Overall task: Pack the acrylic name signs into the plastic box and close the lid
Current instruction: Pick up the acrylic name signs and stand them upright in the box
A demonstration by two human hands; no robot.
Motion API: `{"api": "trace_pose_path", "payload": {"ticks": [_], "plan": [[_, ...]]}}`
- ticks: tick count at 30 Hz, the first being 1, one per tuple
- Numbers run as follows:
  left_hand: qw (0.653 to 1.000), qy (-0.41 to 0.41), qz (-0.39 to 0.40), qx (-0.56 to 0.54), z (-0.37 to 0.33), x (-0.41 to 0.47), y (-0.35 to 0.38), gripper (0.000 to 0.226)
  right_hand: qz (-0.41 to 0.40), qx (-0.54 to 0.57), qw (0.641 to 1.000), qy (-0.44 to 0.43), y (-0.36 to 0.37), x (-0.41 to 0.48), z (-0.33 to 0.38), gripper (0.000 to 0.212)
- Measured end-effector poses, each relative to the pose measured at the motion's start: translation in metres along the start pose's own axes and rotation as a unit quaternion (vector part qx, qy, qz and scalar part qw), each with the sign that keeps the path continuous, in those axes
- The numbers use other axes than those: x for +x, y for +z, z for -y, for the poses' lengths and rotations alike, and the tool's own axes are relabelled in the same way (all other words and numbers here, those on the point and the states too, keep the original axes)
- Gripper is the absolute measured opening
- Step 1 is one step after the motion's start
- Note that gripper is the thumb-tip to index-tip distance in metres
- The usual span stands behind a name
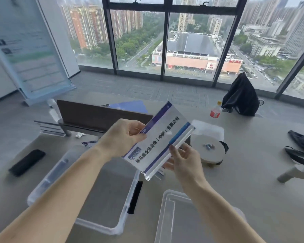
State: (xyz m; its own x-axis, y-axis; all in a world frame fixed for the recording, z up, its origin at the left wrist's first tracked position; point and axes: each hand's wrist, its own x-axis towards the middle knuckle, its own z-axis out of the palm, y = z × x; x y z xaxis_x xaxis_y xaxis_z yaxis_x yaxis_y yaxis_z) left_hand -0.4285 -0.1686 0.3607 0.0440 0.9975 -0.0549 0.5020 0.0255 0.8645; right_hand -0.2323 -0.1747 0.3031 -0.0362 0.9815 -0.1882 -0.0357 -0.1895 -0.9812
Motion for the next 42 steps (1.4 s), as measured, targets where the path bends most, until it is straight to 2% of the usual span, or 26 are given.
{"api": "trace_pose_path", "payload": {"ticks": [4,8,14,16,19,25,28,33,42], "plan": [[0.998,-0.04,-0.004,-0.045,0.072,-0.019,-0.07,0.018,0.02,-0.059,0.998,0.014,0.089,0.011,-0.022,0.016],[0.989,-0.12,0.011,-0.085,0.158,-0.03,-0.127,0.017,0.025,-0.1,0.991,0.083,0.183,0.024,-0.074,0.015],[0.974,-0.202,0.036,-0.1,0.259,-0.041,-0.151,0.019,0.018,-0.13,0.973,0.192,0.267,0.037,-0.157,0.013],[0.975,-0.203,0.032,-0.083,0.288,-0.041,-0.142,0.021,0.003,-0.139,0.967,0.214,0.283,0.039,-0.181,0.017],[0.977,-0.208,0.01,-0.038,0.325,-0.038,-0.122,0.022,-0.012,-0.15,0.96,0.237,0.298,0.044,-0.218,0.041],[0.964,-0.262,-0.029,0.028,0.379,-0.035,-0.076,0.027,0.029,-0.174,0.936,0.304,0.314,0.063,-0.269,0.035],[0.963,-0.258,-0.027,0.073,0.392,-0.036,-0.061,0.027,0.034,-0.177,0.927,0.33,0.322,0.068,-0.281,0.027],[0.96,-0.251,-0.043,0.12,0.402,-0.032,-0.05,0.026,0.043,-0.141,0.912,0.382,0.333,0.081,-0.293,0.032],[0.952,-0.259,-0.042,0.157,0.411,-0.028,-0.052,0.011,0.055,-0.113,0.908,0.4,0.35,0.091,-0.314,0.045]]}}
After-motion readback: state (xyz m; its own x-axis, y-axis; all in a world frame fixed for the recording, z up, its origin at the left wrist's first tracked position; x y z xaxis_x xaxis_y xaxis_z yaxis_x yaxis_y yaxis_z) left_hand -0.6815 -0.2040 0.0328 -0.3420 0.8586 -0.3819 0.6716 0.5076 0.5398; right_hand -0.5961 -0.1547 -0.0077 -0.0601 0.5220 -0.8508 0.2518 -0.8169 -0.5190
